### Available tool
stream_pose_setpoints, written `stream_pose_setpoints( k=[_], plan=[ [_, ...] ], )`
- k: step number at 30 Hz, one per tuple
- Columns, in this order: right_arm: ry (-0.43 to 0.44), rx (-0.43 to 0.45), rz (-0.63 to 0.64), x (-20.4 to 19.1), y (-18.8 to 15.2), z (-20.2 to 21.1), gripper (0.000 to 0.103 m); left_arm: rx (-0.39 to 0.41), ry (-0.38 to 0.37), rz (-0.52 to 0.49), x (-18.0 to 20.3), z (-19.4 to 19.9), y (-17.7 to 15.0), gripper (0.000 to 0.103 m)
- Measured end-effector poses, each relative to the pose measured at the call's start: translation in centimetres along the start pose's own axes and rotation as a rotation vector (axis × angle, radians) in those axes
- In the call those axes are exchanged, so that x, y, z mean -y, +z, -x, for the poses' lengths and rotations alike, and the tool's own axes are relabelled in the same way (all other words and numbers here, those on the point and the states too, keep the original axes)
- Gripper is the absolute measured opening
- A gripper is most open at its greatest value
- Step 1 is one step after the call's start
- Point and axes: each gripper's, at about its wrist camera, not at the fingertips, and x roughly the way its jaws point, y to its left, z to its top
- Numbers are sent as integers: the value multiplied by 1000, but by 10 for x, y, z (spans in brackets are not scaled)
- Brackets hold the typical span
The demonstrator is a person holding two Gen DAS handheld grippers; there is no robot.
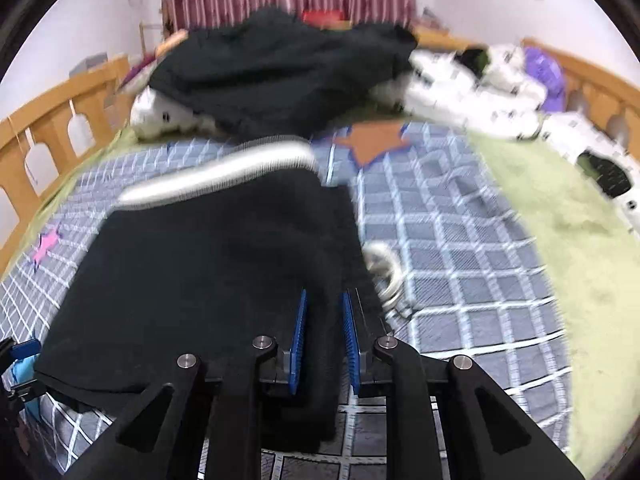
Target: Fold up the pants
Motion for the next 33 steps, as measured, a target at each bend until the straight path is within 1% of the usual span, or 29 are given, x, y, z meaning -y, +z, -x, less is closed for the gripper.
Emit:
stream_pose_setpoints(
  k=[1, 3, 5, 7, 8, 9, 10, 11, 12, 13, 14, 16, 18, 20, 21, 22, 23, 25, 27, 28, 30, 32, 33],
  plan=[
    [8, 42, 0, -2, 0, 12, 18, 17, 0, 13, -2, 6, 1, 79],
    [57, 86, -8, -8, 2, 25, 18, 42, -19, 54, -6, 10, 9, 79],
    [90, 84, -2, -15, 2, 26, 18, 32, -17, 69, -5, 5, 20, 79],
    [72, 38, 33, -25, -3, 14, 18, 20, 7, 65, -2, -8, 31, 79],
    [50, 4, 52, -29, -7, 5, 18, 5, 45, 56, 1, -18, 35, 79],
    [12, -54, 73, -32, -13, -9, 18, -17, 79, 51, 2, -26, 35, 79],
    [-8, -79, 81, -33, -20, -14, 17, -59, 112, 54, 3, -40, 34, 81],
    [-20, -88, 92, -33, -28, -18, 17, -95, 110, 76, 2, -52, 28, 81],
    [-31, -78, 112, -35, -35, -19, 17, -117, 71, 110, 0, -61, 21, 81],
    [-38, -77, 133, -37, -41, -16, 17, -126, 43, 132, -2, -65, 17, 81],
    [-40, -84, 146, -38, -44, -15, 17, -125, 32, 143, -2, -67, 14, 81],
    [-20, -93, 130, -35, -46, -10, 17, -121, 35, 124, 0, -65, 16, 81],
    [26, -102, 90, -27, -42, -4, 18, -123, 9, 118, -4, -61, 24, 81],
    [76, -74, 47, -18, -30, 4, 35, -99, -7, 129, -10, -57, 33, 80],
    [78, -52, 23, -13, -21, 4, 61, -85, -14, 144, -15, -58, 41, 80],
    [62, -29, -3, -8, -12, 4, 72, -81, -20, 155, -19, -59, 47, 79],
    [41, -6, -35, -2, -1, 0, 72, -83, -29, 178, -25, -65, 55, 79],
    [45, -14, -78, 6, 17, -12, 72, -96, -38, 219, -33, -78, 70, 79],
    [69, -59, -81, 12, 34, -33, 72, -101, -65, 266, -44, -94, 82, 79],
    [62, -81, -64, 12, 40, -43, 72, -109, -65, 277, -47, -100, 84, 79],
    [51, -130, -23, 11, 44, -60, 72, -139, -68, 304, -55, -117, 87, 79],
    [59, -211, 22, 10, 41, -82, 72, -165, -113, 344, -63, -134, 84, 76],
    [72, -228, 31, 10, 39, -89, 72, -156, -124, 344, -64, -137, 84, 75]
  ],
)
